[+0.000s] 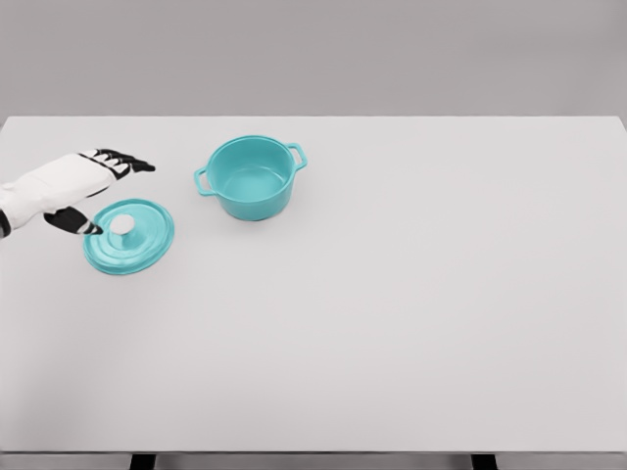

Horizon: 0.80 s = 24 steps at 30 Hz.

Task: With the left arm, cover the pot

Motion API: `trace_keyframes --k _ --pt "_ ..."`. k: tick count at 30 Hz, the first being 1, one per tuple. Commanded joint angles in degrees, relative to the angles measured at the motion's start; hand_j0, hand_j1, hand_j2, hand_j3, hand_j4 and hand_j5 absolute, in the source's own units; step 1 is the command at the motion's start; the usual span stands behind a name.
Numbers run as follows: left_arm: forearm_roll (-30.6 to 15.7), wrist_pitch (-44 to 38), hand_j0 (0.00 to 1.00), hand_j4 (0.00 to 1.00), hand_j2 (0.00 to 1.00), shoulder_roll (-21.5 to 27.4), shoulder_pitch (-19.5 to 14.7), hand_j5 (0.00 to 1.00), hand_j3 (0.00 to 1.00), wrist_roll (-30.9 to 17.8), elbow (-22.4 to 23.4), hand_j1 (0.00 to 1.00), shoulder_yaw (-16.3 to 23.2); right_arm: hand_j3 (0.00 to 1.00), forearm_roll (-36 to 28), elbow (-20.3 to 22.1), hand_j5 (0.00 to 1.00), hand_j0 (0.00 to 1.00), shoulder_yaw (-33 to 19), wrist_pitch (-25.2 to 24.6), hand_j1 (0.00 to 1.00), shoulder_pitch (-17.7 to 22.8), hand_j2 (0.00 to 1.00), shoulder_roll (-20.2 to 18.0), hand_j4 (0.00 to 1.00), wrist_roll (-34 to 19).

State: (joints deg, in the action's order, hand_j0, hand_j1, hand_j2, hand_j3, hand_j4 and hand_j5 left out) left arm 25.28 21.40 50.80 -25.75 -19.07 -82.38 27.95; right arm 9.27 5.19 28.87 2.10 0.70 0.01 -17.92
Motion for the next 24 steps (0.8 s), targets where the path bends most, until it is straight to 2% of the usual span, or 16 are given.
trace_keyframes --k 1,6,10,13,16,17,18,19,20,22,24 --pt "-0.05 0.22 1.0 1.0 1.0 -0.08 0.0 1.0 1.0 0.0 0.29 1.0 0.18 1.0 -0.04 -0.01 1.0 1.0 -0.04 0.01 1.0 0.0 1.0 -0.01 1.0 -0.01" --pt "-0.14 0.22 1.0 1.0 1.0 0.53 -0.61 1.0 1.0 -0.27 1.79 1.0 0.09 1.0 0.05 -0.01 1.0 1.0 0.05 0.01 1.0 0.35 1.0 -0.01 1.0 0.07" --pt "-0.14 0.4 1.0 1.0 1.0 0.53 -1.76 1.0 1.0 -2.29 2.4 1.0 0.35 1.0 0.05 -0.01 1.0 1.0 0.05 0.01 1.0 0.26 1.0 -0.01 1.0 -0.01" --pt "-0.14 2.24 1.0 1.0 1.0 0.97 -2.2 1.0 1.0 -4.31 3.19 1.0 0.35 1.0 0.05 -0.01 1.0 1.0 0.05 0.01 1.0 0.26 1.0 -0.01 1.0 -0.01" --pt "-0.14 6.46 1.0 1.0 1.0 2.2 -4.04 1.0 1.0 -5.28 5.13 1.0 1.06 1.0 0.05 -0.01 1.0 1.0 0.05 0.01 1.0 0.26 1.0 -0.01 1.0 0.07" --pt "-0.14 7.25 1.0 1.0 1.0 3.08 -8.34 1.0 1.0 -5.28 7.4 1.0 4.56 1.0 0.05 -0.01 1.0 1.0 0.05 0.01 1.0 0.26 1.0 -0.01 1.0 -0.01" --pt "-0.14 7.25 1.0 1.0 1.0 3.08 -15.1 1.0 1.0 -5.28 11.09 1.0 13.16 1.0 0.05 -0.01 1.0 1.0 0.05 0.01 1.0 0.26 1.0 -0.01 1.0 0.07" --pt "-0.23 7.25 1.0 1.0 1.0 2.99 -19.59 1.0 1.0 -5.28 13.38 1.0 20.02 1.0 0.05 -0.01 1.0 1.0 0.05 0.01 1.0 0.26 1.0 -0.01 1.0 0.07" --pt "-0.23 7.43 1.0 1.0 1.0 3.43 -23.37 1.0 1.0 -5.28 13.39 1.0 26.53 1.0 0.05 -0.01 1.0 1.0 0.05 0.01 1.0 0.26 1.0 -0.01 1.0 -0.01" --pt "-0.49 10.33 1.0 1.0 1.0 5.8 -25.93 1.0 1.0 -5.37 13.39 1.0 28.39 1.0 0.05 -0.01 1.0 1.0 0.05 0.01 1.0 0.26 1.0 -0.01 1.0 -0.01" --pt "-0.93 10.51 1.0 1.0 1.0 6.33 -26.19 1.0 1.0 -5.45 13.48 1.0 28.57 1.0 0.05 -0.01 1.0 1.0 0.05 0.01 1.0 0.26 1.0 -0.01 1.0 -0.01"
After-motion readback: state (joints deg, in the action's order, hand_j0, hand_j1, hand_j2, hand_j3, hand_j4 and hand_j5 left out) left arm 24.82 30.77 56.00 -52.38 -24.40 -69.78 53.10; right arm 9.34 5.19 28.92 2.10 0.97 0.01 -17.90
